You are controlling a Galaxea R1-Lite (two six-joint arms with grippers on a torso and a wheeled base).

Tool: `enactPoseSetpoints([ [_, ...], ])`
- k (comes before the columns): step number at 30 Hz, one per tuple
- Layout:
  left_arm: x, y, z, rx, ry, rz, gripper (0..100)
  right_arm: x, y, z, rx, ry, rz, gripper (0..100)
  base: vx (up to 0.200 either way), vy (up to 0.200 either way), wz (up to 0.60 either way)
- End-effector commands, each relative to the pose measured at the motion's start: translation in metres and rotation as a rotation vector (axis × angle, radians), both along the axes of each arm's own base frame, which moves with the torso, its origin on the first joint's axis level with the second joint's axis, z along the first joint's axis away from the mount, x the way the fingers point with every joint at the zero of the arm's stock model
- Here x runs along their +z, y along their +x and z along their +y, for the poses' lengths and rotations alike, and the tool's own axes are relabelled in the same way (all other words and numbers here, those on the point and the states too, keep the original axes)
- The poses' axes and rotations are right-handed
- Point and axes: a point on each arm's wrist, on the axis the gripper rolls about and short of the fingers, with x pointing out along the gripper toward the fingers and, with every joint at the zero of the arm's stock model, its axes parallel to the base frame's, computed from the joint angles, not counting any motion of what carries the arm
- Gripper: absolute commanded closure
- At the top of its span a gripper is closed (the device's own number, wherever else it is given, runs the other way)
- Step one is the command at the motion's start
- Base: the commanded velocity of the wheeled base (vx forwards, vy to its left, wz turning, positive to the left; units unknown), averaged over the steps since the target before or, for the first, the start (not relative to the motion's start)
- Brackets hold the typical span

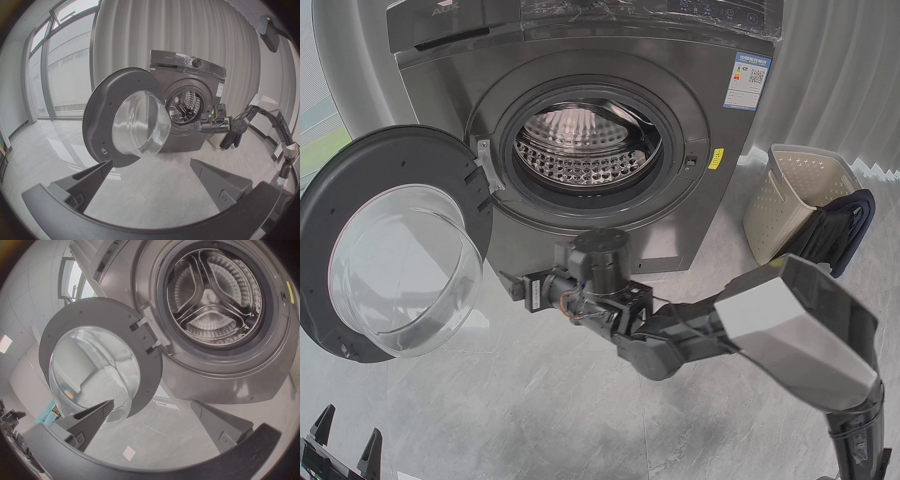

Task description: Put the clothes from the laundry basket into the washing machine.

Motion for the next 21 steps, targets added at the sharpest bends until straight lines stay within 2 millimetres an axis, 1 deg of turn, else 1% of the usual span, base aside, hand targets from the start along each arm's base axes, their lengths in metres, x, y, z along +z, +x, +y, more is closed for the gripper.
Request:
enactPoseSetpoints([
  [1, -0.005, 0.0, 0.0, -0.001, 0.002, 0.0, 0, 0.088, -0.031, -0.116, -0.136, -0.006, -0.051, 0, 0.0, 0.0, 0.0],
  [2, -0.005, 0.0, 0.0, -0.001, 0.004, 0.002, 0, 0.094, -0.04, -0.133, -0.154, -0.015, -0.054, 0, 0.0, 0.0, 0.0],
  [3, -0.005, 0.0, 0.0, -0.001, 0.004, 0.002, 0, 0.097, -0.047, -0.144, -0.164, -0.023, -0.054, 0, 0.0, 0.0, 0.0],
  [5, -0.005, 0.0, 0.0, -0.001, 0.008, 0.002, 0, 0.101, -0.069, -0.177, -0.198, -0.053, -0.057, 0, 0.0, 0.0, 0.0],
  [7, -0.005, 0.0, 0.0, -0.001, 0.007, 0.002, 0, 0.103, -0.086, -0.201, -0.225, -0.074, -0.063, 0, 0.0, 0.0, 0.0],
  [8, -0.005, 0.0, 0.0, -0.001, 0.005, 0.002, 0, 0.104, -0.098, -0.217, -0.244, -0.082, -0.07, 0, 0.0, 0.0, 0.0],
  [10, -0.005, 0.0, 0.0, -0.001, 0.005, 0.002, 0, 0.107, -0.111, -0.24, -0.287, -0.079, -0.083, 0, 0.0, 0.0, 0.0],
  [13, -0.005, 0.0, 0.0, -0.001, 0.005, 0.002, 0, 0.111, -0.131, -0.269, -0.351, -0.068, -0.102, 0, 0.0, 0.0, 0.0],
  [14, -0.005, 0.0, 0.0, -0.001, 0.005, 0.002, 0, 0.111, -0.133, -0.272, -0.359, -0.068, -0.103, 0, 0.0, 0.0, 0.0],
  [15, -0.005, 0.0, 0.0, -0.001, 0.005, 0.002, 0, 0.111, -0.145, -0.289, -0.402, -0.067, -0.122, 0, 0.0, 0.0, 0.0],
  [16, -0.005, 0.0, 0.0, -0.001, 0.005, 0.002, 0, 0.11, -0.156, -0.3, -0.425, -0.075, -0.136, 0, 0.0, 0.0, 0.0],
  [17, -0.005, 0.0, 0.0, -0.001, 0.005, 0.0, 0, 0.109, -0.16, -0.303, -0.431, -0.077, -0.14, 0, 0.0, 0.0, 0.0],
  [20, -0.005, 0.0, 0.0, -0.001, 0.005, 0.002, 0, 0.099, -0.185, -0.323, -0.483, -0.097, -0.157, 0, 0.0, 0.0, 0.0],
  [21, -0.005, 0.0, 0.0, -0.001, 0.005, 0.002, 0, 0.099, -0.186, -0.324, -0.484, -0.096, -0.158, 0, 0.0, 0.0, 0.0],
])
